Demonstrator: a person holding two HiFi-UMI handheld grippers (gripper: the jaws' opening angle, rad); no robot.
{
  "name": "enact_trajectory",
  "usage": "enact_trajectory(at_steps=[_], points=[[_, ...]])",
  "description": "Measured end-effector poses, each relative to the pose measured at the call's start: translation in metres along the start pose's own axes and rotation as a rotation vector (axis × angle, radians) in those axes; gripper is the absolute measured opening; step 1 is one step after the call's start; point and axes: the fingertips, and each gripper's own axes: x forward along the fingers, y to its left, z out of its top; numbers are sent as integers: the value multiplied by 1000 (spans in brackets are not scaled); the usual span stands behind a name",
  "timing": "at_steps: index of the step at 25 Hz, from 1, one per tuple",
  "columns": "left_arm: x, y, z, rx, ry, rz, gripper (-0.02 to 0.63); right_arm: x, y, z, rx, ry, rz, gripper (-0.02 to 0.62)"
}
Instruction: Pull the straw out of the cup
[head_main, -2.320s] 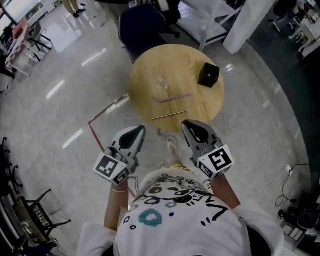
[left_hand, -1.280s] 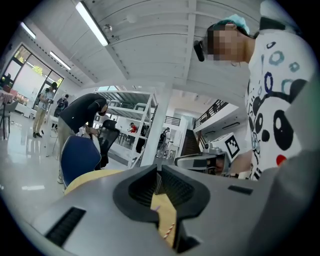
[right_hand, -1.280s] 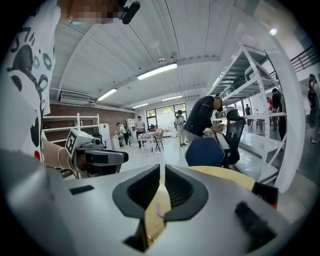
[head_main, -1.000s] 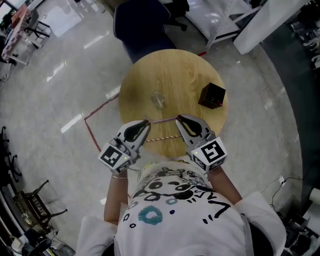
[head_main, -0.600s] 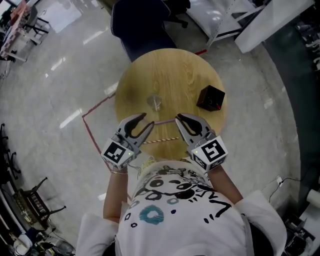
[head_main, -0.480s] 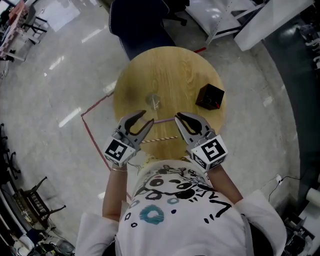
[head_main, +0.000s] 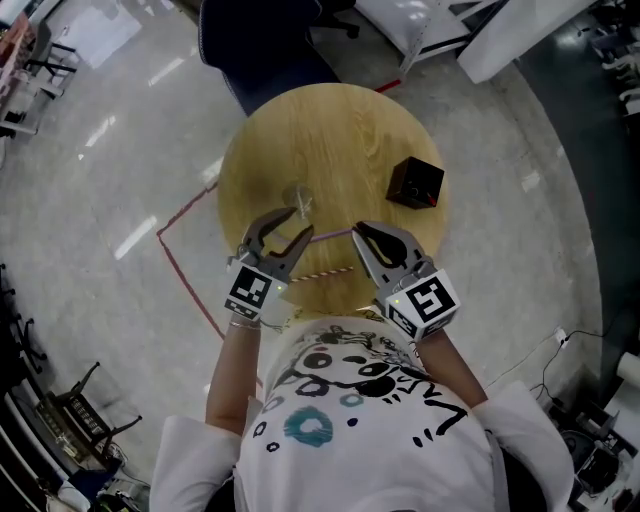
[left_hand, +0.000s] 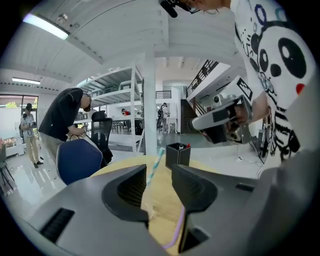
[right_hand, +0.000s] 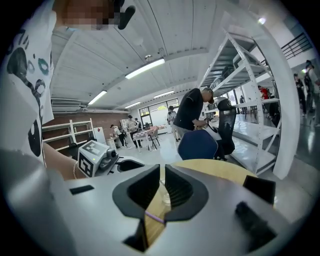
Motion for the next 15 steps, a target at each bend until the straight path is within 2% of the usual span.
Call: enact_trajectory(at_steps=[12,15], points=[[22,14,6,70,12,-15,144,1,-12,0,39,15,-72,29],[21,17,8,75,6,-8,62,4,-11,2,41,12,-78,29]])
